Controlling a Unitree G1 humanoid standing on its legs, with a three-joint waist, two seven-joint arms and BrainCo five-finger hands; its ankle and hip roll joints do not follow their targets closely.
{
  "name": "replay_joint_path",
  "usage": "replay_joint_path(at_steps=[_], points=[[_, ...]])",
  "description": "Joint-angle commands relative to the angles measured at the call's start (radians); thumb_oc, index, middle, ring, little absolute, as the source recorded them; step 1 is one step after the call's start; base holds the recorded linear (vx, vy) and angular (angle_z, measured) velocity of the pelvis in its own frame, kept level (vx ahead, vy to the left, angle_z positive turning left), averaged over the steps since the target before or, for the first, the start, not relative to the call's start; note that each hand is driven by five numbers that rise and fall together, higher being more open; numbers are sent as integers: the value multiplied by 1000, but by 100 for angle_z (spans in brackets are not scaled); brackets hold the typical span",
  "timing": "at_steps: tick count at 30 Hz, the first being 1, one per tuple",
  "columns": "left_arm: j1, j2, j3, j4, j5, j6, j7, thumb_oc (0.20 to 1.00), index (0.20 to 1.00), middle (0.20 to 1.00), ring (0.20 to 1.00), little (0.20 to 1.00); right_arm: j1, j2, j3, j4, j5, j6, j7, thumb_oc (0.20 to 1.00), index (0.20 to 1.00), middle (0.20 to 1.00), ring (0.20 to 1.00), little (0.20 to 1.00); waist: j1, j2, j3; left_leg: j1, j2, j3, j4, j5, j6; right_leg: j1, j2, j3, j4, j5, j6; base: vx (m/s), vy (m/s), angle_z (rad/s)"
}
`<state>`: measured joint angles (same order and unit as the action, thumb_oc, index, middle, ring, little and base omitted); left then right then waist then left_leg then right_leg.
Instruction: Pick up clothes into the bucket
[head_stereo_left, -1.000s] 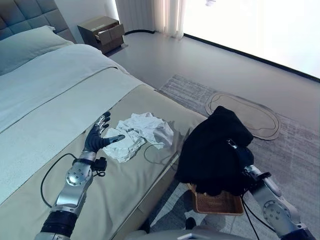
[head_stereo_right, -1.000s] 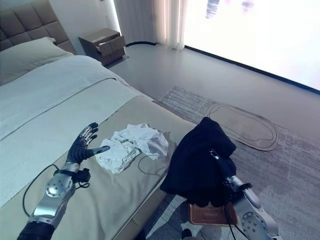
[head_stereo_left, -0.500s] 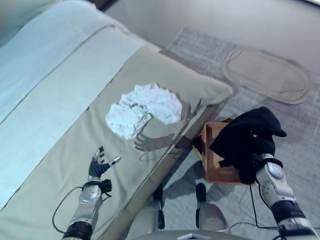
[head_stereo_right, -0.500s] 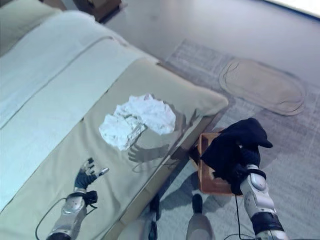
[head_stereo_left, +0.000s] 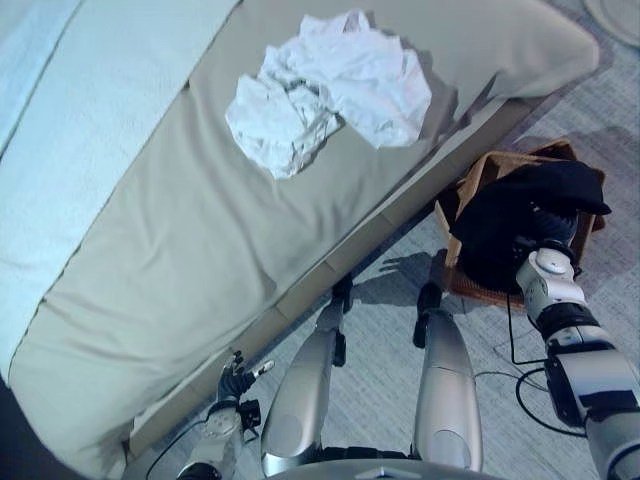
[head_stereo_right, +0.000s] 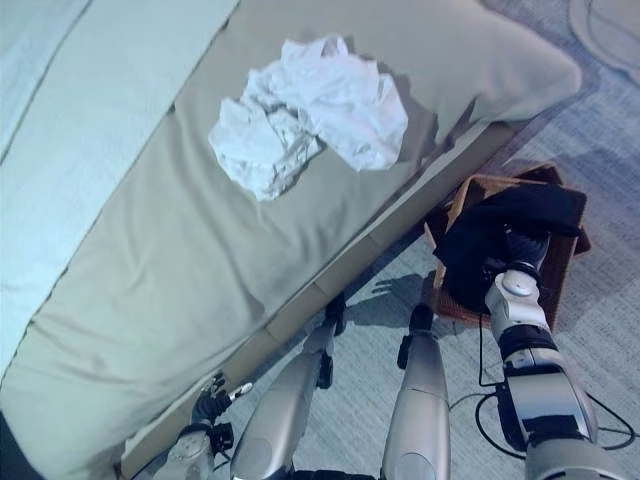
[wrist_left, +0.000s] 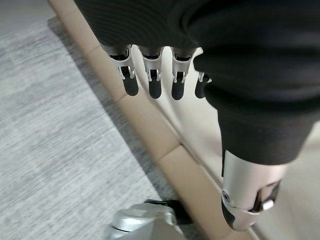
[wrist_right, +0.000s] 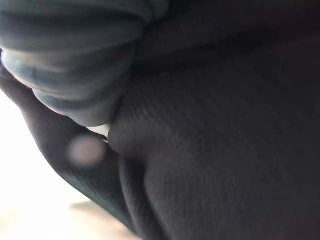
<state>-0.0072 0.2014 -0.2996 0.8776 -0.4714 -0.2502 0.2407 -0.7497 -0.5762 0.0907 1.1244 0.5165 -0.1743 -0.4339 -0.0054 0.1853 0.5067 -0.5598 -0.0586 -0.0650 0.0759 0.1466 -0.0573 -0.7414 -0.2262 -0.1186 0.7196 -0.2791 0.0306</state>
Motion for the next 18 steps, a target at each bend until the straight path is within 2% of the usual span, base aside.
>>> replay_joint_path(at_steps=[1,2,7,13,18], points=[[-51,-22,-23,-41,-43,-39,39,1000,1000,1000,1000,1000,-46,-132,32,50,-52,-13,-59,335,335,335,335,335,-16,38,13,18,-19,18,170,-156,8,40,5,24,-96,57,28,-25,-6,24],[-58,-11,-45,-90,-49,-57,49,1000,1000,1000,1000,1000,-72,-161,50,101,-92,5,-81,1000,1000,1000,1000,1000,-6,51,13,-27,-26,13,181,-152,9,-7,-2,28,-75,54,26,-15,1,19],[-75,3,-74,-166,-45,-65,73,1000,1000,1000,1000,1000,-102,-203,64,181,-120,35,-93,1000,1000,1000,1000,1000,9,75,13,-53,-46,-3,164,-144,13,-56,-20,31,-48,45,24,8,17,7],[-90,6,-86,-181,-32,-58,94,1000,1000,1000,1000,1000,-100,-201,55,250,-135,74,-98,1000,1000,1000,1000,1000,17,81,13,-40,-56,-5,146,-142,21,-53,-31,34,-59,49,27,17,29,6],[-108,34,-24,-307,-10,-90,173,1000,1000,1000,1000,1000,-35,-158,14,218,-118,63,-123,1000,1000,1000,1000,1000,12,77,13,-11,-60,-5,127,-143,25,-21,-29,34,-99,68,36,20,59,8]])
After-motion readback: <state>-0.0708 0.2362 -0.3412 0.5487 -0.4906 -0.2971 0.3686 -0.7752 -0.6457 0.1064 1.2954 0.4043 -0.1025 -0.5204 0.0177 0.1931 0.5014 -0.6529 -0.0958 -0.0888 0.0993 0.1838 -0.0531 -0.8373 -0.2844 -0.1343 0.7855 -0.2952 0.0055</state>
